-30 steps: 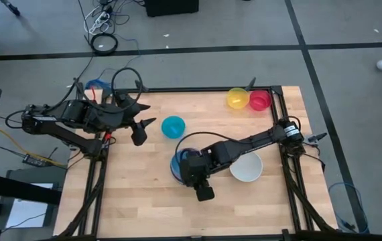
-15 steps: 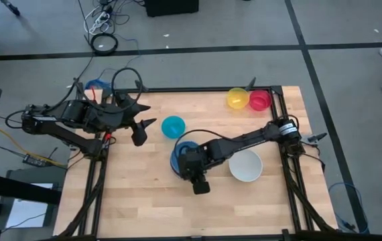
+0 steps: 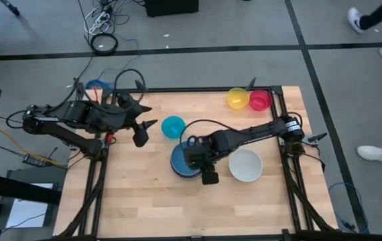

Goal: Nest bowls inside each other
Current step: Stack the white bowl on top of the blue bowl

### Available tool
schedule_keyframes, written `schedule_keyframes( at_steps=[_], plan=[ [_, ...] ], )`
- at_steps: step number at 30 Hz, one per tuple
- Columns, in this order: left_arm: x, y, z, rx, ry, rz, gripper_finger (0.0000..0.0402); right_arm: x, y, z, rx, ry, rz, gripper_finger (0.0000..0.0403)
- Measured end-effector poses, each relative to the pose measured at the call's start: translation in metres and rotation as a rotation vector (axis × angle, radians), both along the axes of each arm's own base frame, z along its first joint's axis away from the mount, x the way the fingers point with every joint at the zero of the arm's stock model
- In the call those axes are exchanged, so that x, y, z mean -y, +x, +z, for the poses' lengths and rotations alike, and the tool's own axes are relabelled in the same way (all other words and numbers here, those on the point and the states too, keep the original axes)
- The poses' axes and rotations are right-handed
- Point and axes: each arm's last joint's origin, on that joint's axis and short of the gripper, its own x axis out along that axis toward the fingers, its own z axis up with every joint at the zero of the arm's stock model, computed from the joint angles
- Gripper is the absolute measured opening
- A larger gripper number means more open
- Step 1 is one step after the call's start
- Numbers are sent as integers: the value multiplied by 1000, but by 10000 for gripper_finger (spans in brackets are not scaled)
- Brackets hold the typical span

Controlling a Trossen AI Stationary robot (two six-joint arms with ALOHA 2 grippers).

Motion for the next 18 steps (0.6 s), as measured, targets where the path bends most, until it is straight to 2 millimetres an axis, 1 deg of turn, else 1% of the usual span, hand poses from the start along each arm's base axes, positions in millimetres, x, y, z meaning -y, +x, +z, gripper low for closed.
schedule_keyframes(
  at_steps=[2, 5, 10, 12, 15, 18],
  plan=[
    [1, 2, -4, -9, -8, -5, 237, -3, -6, -1, -46, -9, -8, 155],
    [1, 4, -12, -21, -12, -8, 237, -7, -15, -9, -130, -38, -26, 155],
    [3, 6, -19, -38, -28, -22, 237, -8, -25, -22, -188, -58, -84, 155],
    [5, 7, -21, -44, -29, -31, 237, -5, -33, -21, -174, -74, -122, 155],
    [9, 7, -23, -50, -29, -49, 237, 2, -51, -11, -122, -71, -192, 155],
    [12, 7, -21, -30, -30, -60, 236, 12, -79, -2, -65, -38, -289, 155]
  ],
)
